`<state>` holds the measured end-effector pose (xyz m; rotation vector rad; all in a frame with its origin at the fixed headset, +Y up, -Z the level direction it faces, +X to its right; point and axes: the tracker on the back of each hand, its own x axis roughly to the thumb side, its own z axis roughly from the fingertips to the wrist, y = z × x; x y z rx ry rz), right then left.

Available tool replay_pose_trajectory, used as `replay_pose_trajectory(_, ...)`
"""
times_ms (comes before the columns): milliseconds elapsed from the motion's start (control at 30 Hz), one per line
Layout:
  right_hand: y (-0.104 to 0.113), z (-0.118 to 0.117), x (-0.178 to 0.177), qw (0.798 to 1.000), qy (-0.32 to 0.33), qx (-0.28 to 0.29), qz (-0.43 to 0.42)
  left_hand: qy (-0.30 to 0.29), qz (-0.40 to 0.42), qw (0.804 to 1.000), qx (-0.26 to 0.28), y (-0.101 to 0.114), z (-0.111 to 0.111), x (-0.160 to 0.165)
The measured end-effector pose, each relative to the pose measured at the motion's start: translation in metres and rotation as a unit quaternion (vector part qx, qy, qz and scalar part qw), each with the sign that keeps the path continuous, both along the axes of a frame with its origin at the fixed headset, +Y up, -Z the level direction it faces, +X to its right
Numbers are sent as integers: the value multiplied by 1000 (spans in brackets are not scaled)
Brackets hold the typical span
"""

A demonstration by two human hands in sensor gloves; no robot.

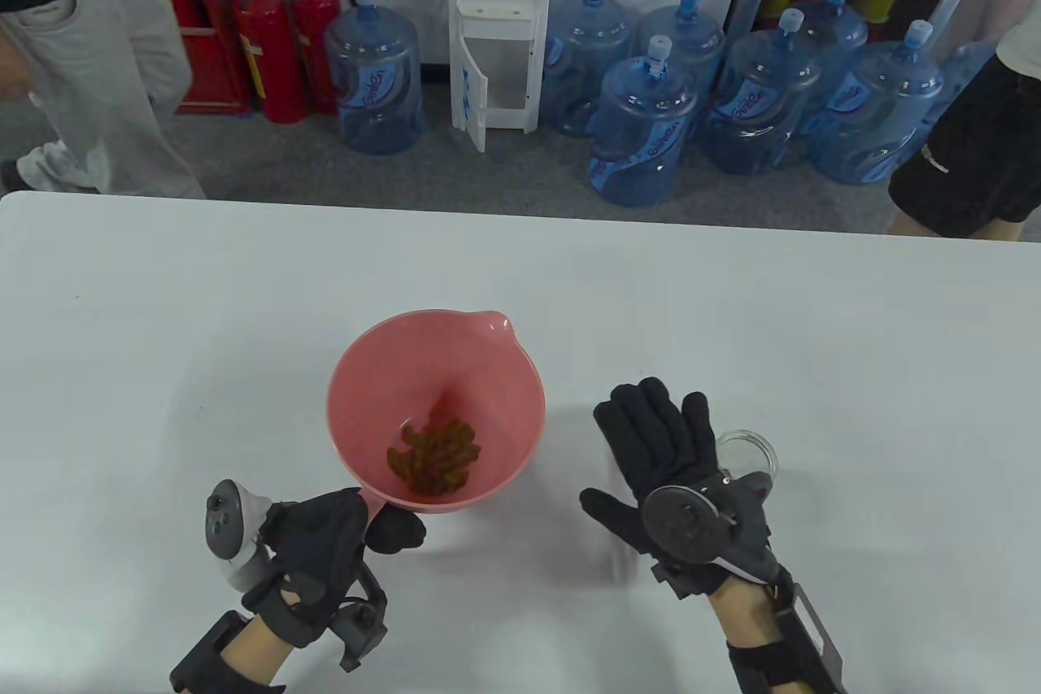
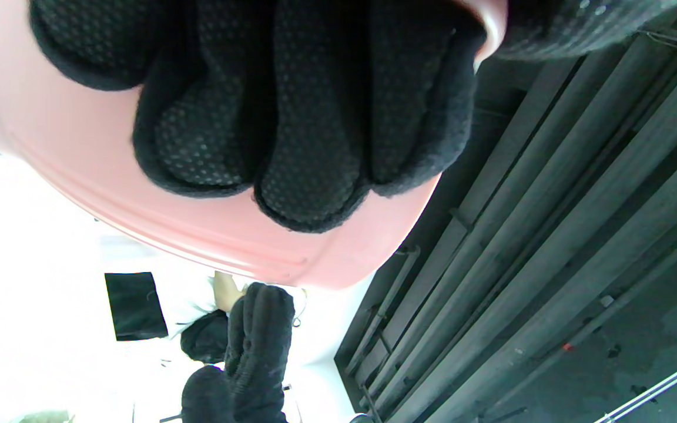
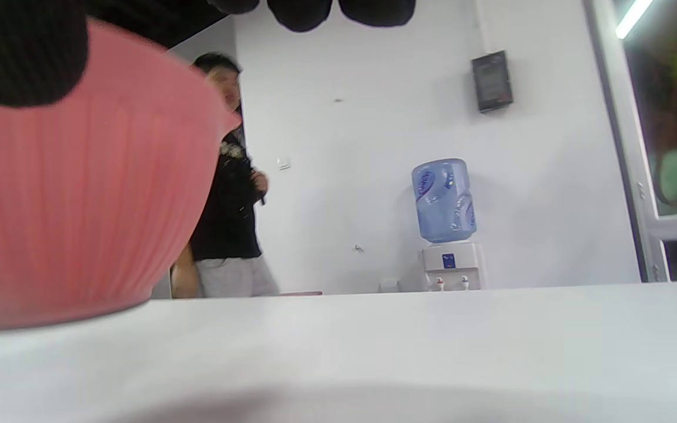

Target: Hold salad bowl and receive raisins poured from storage jar

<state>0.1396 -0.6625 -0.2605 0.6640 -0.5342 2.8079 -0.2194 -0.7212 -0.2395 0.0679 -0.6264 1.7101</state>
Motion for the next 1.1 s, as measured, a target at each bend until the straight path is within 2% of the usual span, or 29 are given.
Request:
replay_pose_trajectory(167,-16,5,-6,1000,6,0,0,0,0,1000,1,0,0,-1)
replay_pose_trajectory(367,-22,7,-5,1000,4,-5,0,-3,-4,1000,-3,-2,0,1)
replay_pose_trajectory(600,-25,10,-4,999,21,-23,-17,-3,-19,1000,-7,-6,-1,3)
replay_pose_trajectory(833,-22,17,-4,999,27,-16,-15,1,-22,1000,-15,-1,-4,4)
replay_pose_trajectory(933,-19,19,-4,999,27,-12,-12,6,-34,999,-38,2,-15,6)
replay_pose_trajectory(1100,-19,20,-5,999,31,-10,-4,27,-59,997,-47,11,-52,17)
